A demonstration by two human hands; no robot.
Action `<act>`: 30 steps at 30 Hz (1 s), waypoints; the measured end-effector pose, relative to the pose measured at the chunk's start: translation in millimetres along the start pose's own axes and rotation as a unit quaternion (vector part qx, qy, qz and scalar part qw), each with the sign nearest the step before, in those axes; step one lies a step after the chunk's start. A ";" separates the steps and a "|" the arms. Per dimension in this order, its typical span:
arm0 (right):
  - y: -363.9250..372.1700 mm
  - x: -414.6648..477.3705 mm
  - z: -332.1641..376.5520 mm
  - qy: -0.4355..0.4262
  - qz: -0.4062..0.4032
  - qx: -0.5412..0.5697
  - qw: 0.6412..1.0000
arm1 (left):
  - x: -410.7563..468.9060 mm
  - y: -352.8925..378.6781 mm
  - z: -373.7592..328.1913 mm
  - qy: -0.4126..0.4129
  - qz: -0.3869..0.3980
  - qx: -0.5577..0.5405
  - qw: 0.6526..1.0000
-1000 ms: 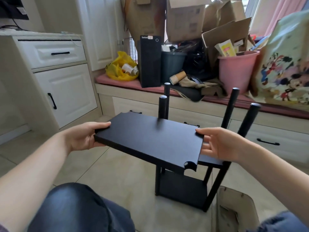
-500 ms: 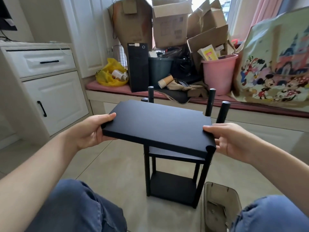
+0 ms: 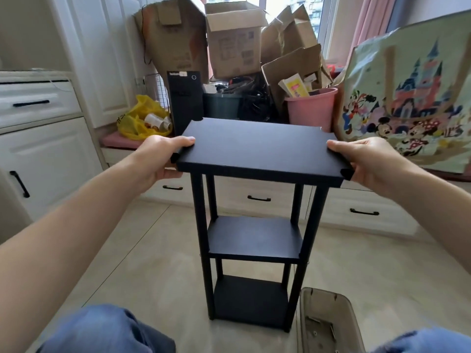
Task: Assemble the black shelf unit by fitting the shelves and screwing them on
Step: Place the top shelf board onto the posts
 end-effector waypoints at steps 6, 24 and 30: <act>-2.1 60.0 4.7 -0.017 -0.056 -0.050 0.997 | 52.6 10.9 -8.5 0.016 0.005 -0.037 0.999; -8.1 108.4 -51.0 0.024 -0.050 -0.077 0.995 | 80.5 49.9 51.6 -0.069 0.061 -0.055 0.994; -10.3 102.9 -52.4 0.035 -0.042 -0.052 0.997 | 74.3 53.2 53.5 -0.073 0.075 -0.079 0.991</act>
Point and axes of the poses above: each hand's wrist, its own x-axis towards the middle knuckle, its own y-axis out of the palm, z = x × y, the point moved 7 cm from there along x, towards the middle knuckle, and after that the axes turned 9 degrees about x, right-handed, at the moved point
